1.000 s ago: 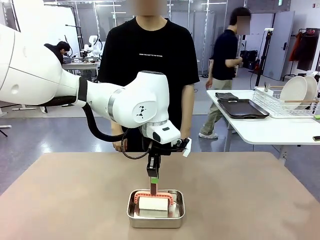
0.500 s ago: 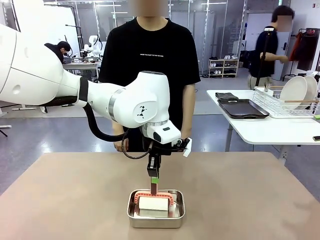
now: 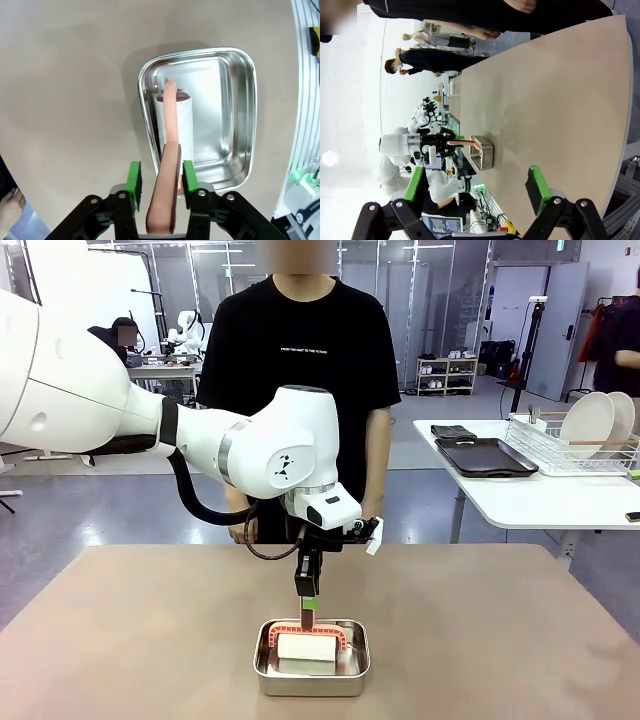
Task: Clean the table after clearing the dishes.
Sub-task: Place the Lint Roller back on top of the Airtight Container.
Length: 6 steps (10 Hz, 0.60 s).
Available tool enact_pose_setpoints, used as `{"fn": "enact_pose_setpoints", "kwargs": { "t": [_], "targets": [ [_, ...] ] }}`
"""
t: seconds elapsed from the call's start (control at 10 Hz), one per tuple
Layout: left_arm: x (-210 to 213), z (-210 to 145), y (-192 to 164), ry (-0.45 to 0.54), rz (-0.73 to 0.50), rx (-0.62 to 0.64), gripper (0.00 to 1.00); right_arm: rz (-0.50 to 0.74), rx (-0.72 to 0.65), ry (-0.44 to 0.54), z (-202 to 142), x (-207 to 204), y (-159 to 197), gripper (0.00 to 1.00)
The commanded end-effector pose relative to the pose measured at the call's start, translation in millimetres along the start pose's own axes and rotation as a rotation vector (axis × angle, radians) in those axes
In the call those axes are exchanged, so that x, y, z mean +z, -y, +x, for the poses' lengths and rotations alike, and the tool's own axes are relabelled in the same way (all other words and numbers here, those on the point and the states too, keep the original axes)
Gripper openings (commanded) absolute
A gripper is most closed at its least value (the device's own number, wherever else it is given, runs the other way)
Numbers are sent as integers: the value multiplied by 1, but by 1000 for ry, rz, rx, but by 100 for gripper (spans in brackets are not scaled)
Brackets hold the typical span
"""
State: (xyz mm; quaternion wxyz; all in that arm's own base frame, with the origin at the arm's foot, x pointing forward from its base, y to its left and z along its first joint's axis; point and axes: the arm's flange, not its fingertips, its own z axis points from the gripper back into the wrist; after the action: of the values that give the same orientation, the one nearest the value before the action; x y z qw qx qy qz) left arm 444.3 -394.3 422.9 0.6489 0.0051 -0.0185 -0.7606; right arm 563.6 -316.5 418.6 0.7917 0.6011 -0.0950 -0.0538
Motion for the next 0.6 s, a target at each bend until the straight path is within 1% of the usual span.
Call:
{"fn": "enact_pose_setpoints", "kwargs": {
  "t": [0.0,0.1,0.2,0.4,0.5],
  "targets": [
    [1,1,-2,-5,29,-11,86,1,2,1,-1,-1,-2,100],
    [3,1,-3,-16,24,-10,95,1,2,1,-1,-1,-2,100],
    [5,1,-3,-18,25,-11,100,1,2,1,-1,-1,-2,100],
    [13,-2,-3,-31,27,-2,100,1,2,1,-1,-1,-2,100],
    [18,-3,-2,-18,33,-1,100,1,2,1,-1,-1,-2,100]
  ]
}}
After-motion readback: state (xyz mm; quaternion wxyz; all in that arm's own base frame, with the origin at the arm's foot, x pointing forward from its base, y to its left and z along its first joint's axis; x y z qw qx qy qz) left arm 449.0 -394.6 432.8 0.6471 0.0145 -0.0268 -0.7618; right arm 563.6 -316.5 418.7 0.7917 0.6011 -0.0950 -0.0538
